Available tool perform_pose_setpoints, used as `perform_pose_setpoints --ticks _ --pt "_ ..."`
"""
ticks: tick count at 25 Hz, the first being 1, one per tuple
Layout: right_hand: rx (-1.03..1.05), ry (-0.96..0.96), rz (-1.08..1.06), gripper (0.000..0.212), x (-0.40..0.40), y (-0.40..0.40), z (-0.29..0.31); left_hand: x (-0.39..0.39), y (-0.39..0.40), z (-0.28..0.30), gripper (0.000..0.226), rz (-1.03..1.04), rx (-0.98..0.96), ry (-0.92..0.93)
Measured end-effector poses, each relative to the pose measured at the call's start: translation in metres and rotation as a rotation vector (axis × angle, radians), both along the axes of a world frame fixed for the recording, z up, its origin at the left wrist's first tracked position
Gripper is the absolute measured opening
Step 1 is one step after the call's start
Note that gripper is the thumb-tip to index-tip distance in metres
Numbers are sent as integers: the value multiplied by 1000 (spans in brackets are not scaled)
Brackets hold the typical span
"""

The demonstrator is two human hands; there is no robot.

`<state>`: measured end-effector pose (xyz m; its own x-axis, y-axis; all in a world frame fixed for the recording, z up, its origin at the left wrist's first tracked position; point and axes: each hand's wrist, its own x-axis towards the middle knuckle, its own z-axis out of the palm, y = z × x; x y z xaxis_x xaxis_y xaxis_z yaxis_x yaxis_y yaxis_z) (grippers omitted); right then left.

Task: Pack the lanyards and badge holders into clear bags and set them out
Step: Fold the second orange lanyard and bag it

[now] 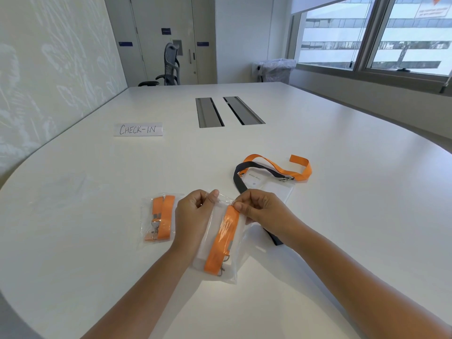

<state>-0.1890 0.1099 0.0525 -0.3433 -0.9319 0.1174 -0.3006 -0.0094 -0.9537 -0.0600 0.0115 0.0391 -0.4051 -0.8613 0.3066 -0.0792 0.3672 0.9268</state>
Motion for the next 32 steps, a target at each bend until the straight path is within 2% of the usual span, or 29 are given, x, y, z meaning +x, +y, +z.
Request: perform_pose_setpoints --ticks 3,5,7,10,14,16,21,27,29,32 --pt "-12 -3 -29 5 2 0 0 4 -4 7 48 -135 291 -41" --pt "-44 18 -39 4 3 0 1 6 -8 9 57 -224 377 -146" --pt "-53 37 -53 3 2 1 1 7 -7 7 53 -276 380 -148" --pt "7 15 -69 2 1 -1 1 4 -6 2 36 -232 386 -81" --pt "81 -212 -92 7 -2 0 0 2 -6 1 25 -195 373 -54" --pt "72 -301 -120 11 -3 1 1 2 -6 1 29 -204 361 -44" --pt "27 -158 -142 6 -3 0 6 1 -7 0 35 -193 398 -54" --pt "6 -158 -219 6 -4 -1 8 2 -8 2 34 -293 618 35" --pt "35 -206 -252 11 -4 1 9 1 -10 1 38 -256 635 30" --pt "177 -235 -231 36 -3 3 12 2 -12 1 35 -157 591 37"
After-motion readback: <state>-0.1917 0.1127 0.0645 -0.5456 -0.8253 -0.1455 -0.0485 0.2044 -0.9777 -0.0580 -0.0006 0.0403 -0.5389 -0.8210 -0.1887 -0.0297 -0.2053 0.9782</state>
